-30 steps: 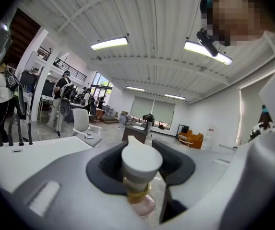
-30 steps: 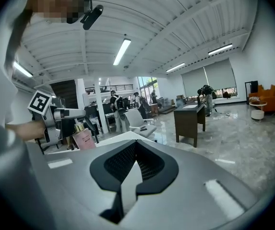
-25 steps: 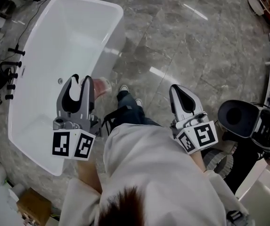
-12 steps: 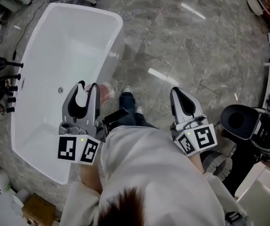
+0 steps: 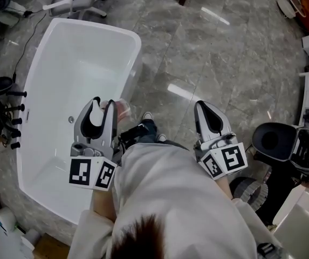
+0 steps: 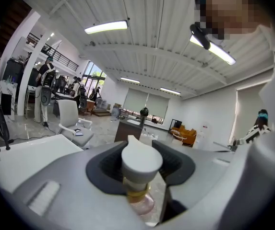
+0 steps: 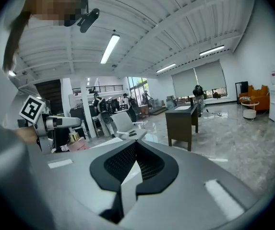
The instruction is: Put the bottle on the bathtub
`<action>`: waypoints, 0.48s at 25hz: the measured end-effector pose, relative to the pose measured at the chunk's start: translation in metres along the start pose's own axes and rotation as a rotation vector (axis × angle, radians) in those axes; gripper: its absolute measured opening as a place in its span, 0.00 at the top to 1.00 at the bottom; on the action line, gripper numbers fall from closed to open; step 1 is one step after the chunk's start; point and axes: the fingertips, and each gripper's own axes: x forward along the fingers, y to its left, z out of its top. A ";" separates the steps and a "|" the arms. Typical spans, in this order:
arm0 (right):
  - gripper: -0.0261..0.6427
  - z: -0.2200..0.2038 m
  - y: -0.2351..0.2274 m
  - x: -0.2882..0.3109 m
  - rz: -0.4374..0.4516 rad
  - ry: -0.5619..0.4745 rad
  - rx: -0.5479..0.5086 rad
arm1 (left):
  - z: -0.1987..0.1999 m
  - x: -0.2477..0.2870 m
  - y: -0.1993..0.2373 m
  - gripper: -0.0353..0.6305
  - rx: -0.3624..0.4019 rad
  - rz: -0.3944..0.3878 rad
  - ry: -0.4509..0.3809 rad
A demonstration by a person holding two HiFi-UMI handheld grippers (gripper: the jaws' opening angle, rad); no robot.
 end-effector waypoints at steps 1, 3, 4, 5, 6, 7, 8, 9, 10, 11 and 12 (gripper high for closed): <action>0.96 0.001 -0.001 0.004 -0.008 -0.002 0.001 | 0.002 0.005 0.003 0.65 0.003 -0.005 0.001; 0.96 0.003 -0.003 0.010 -0.025 -0.005 0.002 | 0.004 0.013 0.009 0.65 0.006 -0.016 0.004; 0.96 0.003 -0.004 0.013 -0.033 -0.004 0.002 | 0.005 0.016 0.011 0.65 0.007 -0.021 0.005; 0.96 0.003 -0.004 0.015 -0.040 -0.002 -0.001 | 0.006 0.020 0.013 0.65 0.008 -0.025 0.006; 0.96 0.002 -0.004 0.017 -0.045 0.001 -0.004 | 0.007 0.022 0.015 0.65 0.009 -0.029 0.007; 0.96 0.002 -0.004 0.018 -0.048 0.006 -0.008 | 0.008 0.025 0.017 0.65 0.009 -0.032 0.009; 0.96 0.002 -0.004 0.019 -0.050 0.010 -0.011 | 0.009 0.027 0.018 0.65 0.010 -0.035 0.010; 0.96 0.002 -0.005 0.020 -0.053 0.014 -0.013 | 0.009 0.028 0.019 0.65 0.009 -0.038 0.012; 0.96 0.002 -0.005 0.020 -0.056 0.017 -0.014 | 0.009 0.029 0.019 0.65 0.008 -0.039 0.013; 0.96 0.002 -0.006 0.020 -0.058 0.020 -0.015 | 0.009 0.030 0.019 0.65 0.006 -0.040 0.015; 0.96 0.002 -0.007 0.020 -0.059 0.021 -0.015 | 0.009 0.031 0.019 0.65 0.003 -0.039 0.016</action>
